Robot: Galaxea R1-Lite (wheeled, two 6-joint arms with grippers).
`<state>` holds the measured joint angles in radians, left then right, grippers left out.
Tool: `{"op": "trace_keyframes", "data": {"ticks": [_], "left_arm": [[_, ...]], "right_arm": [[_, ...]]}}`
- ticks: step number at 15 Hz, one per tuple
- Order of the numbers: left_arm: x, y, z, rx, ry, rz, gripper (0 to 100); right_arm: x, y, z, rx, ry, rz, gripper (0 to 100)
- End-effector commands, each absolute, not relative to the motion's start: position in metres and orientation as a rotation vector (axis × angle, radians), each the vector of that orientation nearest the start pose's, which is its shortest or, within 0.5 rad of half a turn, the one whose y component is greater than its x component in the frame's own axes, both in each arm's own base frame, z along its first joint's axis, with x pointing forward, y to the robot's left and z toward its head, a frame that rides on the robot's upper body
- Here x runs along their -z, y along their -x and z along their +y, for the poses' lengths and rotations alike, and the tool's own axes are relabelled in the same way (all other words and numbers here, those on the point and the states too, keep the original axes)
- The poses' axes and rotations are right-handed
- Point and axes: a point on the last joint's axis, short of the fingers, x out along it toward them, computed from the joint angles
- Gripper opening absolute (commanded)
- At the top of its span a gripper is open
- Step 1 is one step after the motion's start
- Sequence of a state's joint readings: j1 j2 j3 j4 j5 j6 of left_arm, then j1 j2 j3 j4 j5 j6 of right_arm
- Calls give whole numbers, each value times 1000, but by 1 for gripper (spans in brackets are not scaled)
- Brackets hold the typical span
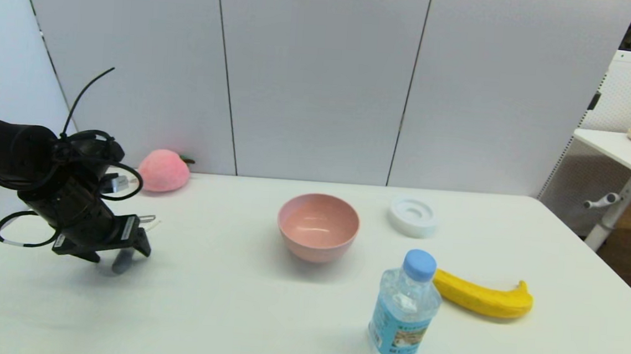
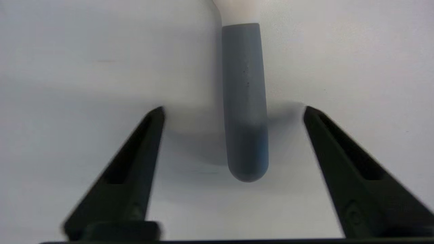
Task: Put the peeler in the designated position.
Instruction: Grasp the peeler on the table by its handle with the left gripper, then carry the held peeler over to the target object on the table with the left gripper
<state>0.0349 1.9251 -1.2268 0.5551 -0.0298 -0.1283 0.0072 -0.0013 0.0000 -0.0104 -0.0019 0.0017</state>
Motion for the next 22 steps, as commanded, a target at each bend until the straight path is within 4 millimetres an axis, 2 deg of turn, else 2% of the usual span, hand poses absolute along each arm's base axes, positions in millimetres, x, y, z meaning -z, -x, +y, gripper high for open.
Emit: {"op": "trace_keyframes", "data": {"ticks": [1, 5, 9, 10, 13, 15, 18, 20, 22], "left_arm": [[-125, -321, 10, -75, 139, 1267, 0], [-120, -324, 10, -47, 105, 1285, 0], [-122, -327, 9, -33, 84, 1268, 0], [-126, -328, 9, -33, 81, 1250, 0], [-170, -339, -1, 33, -3, 1041, 0], [-202, -341, -20, 86, -34, 907, 0], [-238, -342, -68, 180, -87, 757, 0], [-244, -344, -94, 209, -93, 728, 0], [-240, -339, -124, 250, -27, 750, 0]], "right_arm": [[-77, 23, 0, -5, -2, -11, 100], [-77, 23, 0, -5, -2, -11, 100], [-77, 23, 0, -5, -2, -11, 100], [-77, 23, 0, -6, -2, -11, 100], [-77, 23, 0, -5, -2, -11, 100], [-77, 23, 0, -6, -2, -11, 100], [-77, 23, 0, -5, -2, -11, 100], [-77, 23, 0, -6, -2, -11, 100], [-77, 23, 0, -5, -2, -11, 100]]}}
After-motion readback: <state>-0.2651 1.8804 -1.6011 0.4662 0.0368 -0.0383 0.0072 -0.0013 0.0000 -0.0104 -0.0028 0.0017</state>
